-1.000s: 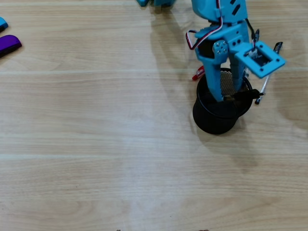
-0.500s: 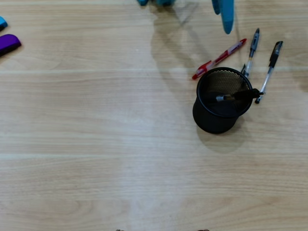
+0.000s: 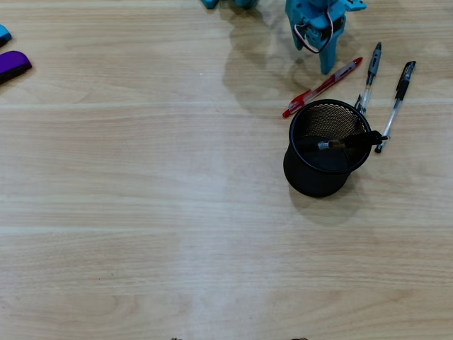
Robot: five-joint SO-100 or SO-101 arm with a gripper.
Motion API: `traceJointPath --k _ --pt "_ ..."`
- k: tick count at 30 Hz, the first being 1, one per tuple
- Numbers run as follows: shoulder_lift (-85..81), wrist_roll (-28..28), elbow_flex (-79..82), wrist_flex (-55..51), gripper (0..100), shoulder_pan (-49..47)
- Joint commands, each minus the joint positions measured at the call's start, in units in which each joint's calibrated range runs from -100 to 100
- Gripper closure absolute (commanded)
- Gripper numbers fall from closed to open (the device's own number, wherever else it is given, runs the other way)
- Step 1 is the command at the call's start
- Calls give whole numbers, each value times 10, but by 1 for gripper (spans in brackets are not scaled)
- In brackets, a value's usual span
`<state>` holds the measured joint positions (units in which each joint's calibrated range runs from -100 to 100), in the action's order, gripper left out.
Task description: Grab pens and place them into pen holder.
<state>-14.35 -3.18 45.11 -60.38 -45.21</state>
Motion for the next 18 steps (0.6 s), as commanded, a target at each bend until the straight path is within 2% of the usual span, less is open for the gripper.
traceJointPath --k 1,7,18 --pt "-18 10 0 18 74 7" --pt "9 10 -74 14 74 8" --pt "247 16 -168 19 74 15"
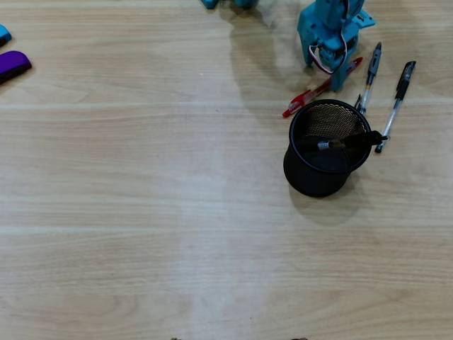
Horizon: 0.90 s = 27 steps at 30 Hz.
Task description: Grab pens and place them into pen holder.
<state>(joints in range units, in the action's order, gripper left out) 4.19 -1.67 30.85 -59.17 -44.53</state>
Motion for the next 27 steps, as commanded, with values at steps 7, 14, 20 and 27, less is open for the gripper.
traceJointPath --k 7,14,20,27 --pt "92 -1 -61 3 100 14" --pt "69 -58 -72 -52 98 32" --pt "-108 -118 -254 -219 98 76" --pt "-202 -273 -541 -250 98 161"
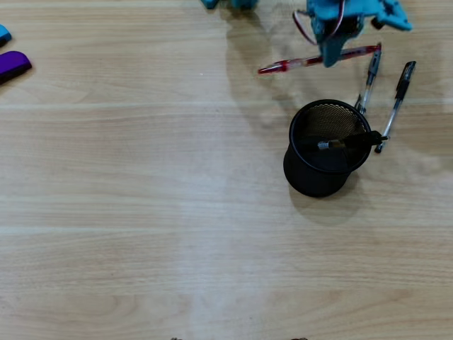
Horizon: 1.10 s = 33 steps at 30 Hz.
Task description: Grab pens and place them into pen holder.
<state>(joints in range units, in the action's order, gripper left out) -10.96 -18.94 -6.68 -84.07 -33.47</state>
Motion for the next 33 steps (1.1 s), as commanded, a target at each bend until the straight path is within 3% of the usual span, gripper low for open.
traceJointPath --k 1,5,10,15,26,33 --pt "-47 -131 -191 5 98 69" --pt "-26 -241 -212 41 98 117" --pt "34 -339 -164 106 98 95" --pt "77 -346 -125 229 98 73" --pt "130 -351 -30 376 98 77" --pt "128 -345 37 453 86 73"
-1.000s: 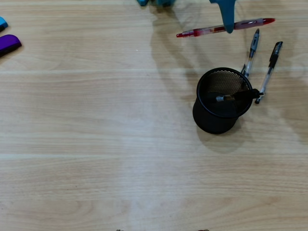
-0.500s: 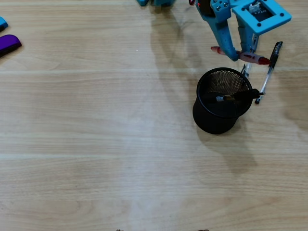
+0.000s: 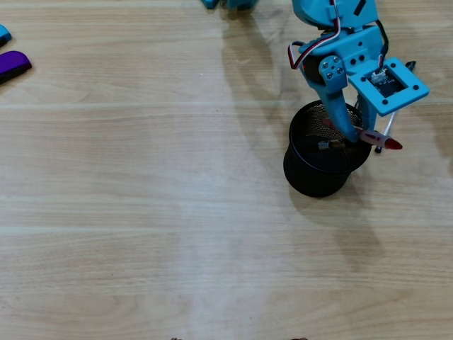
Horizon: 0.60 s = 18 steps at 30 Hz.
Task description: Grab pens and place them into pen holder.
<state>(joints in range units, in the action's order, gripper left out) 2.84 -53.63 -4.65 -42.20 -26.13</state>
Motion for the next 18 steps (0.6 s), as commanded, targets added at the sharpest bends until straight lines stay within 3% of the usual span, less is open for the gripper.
traceJointPath --k 1,6,12,15,17,18 --pt "-11 1 18 36 85 -2" --pt "-15 11 18 34 85 -1" --pt "-94 127 12 5 84 -18" --pt "-127 209 -4 -139 84 -49" --pt "-136 208 -12 -266 83 -78" --pt "-134 179 -11 -318 81 -92"
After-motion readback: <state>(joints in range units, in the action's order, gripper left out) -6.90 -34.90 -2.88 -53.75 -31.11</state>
